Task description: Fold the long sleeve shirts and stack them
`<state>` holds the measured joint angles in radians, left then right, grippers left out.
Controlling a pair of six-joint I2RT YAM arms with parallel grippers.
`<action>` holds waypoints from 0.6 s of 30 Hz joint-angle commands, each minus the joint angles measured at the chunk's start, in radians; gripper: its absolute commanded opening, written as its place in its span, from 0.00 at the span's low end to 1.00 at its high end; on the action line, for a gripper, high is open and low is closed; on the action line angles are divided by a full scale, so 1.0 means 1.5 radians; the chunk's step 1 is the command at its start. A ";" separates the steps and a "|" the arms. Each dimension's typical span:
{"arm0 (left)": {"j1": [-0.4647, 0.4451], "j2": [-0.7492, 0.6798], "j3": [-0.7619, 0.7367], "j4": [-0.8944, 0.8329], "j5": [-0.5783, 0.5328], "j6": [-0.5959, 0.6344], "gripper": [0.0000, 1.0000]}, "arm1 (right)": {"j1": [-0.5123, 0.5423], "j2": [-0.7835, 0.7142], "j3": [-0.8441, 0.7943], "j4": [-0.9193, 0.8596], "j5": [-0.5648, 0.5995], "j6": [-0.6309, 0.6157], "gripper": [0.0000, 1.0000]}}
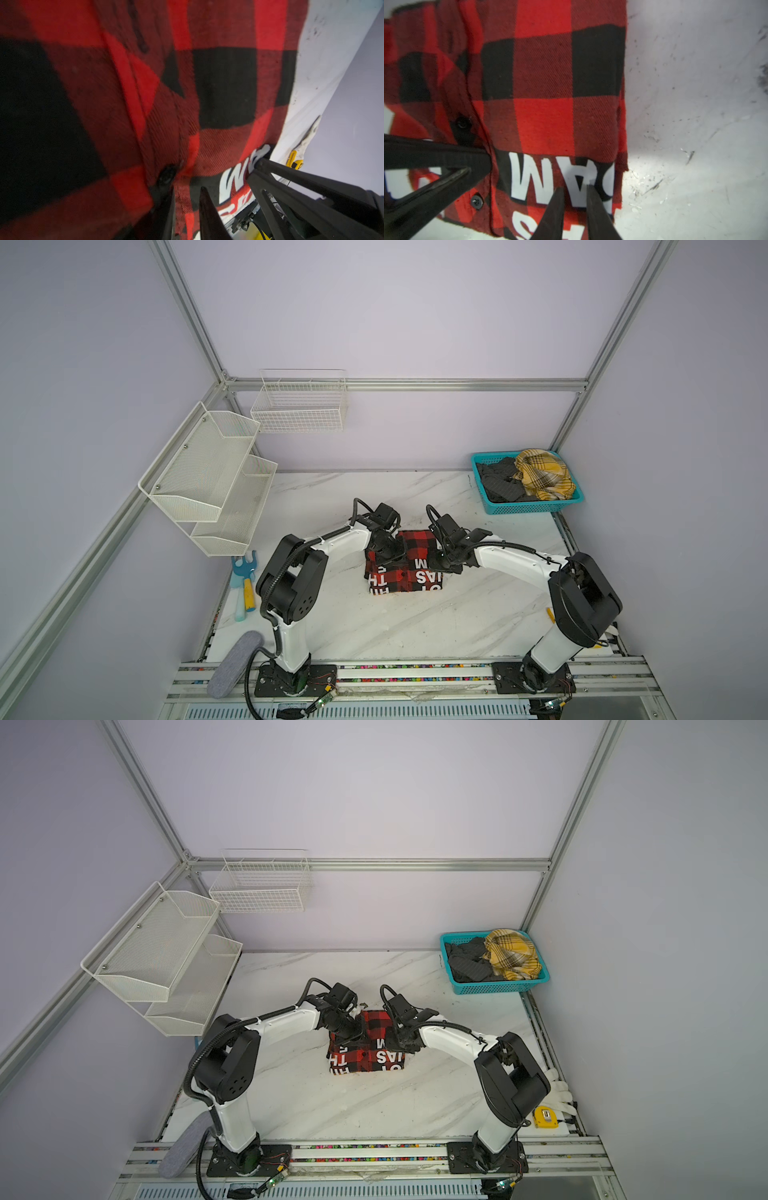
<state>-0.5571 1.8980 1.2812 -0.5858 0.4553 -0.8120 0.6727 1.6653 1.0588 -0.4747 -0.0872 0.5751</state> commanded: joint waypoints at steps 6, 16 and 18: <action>-0.002 0.007 -0.011 0.025 0.004 0.003 0.23 | -0.003 0.027 -0.053 0.027 -0.004 0.016 0.21; 0.052 -0.123 0.024 -0.051 -0.028 0.025 0.40 | -0.004 -0.015 0.036 -0.056 0.022 0.011 0.19; 0.079 -0.147 0.013 -0.052 -0.022 0.024 0.36 | -0.003 -0.019 0.054 -0.061 0.023 0.011 0.19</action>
<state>-0.5007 1.7645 1.2812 -0.6327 0.4431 -0.7914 0.6720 1.6726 1.0992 -0.5049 -0.0814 0.5934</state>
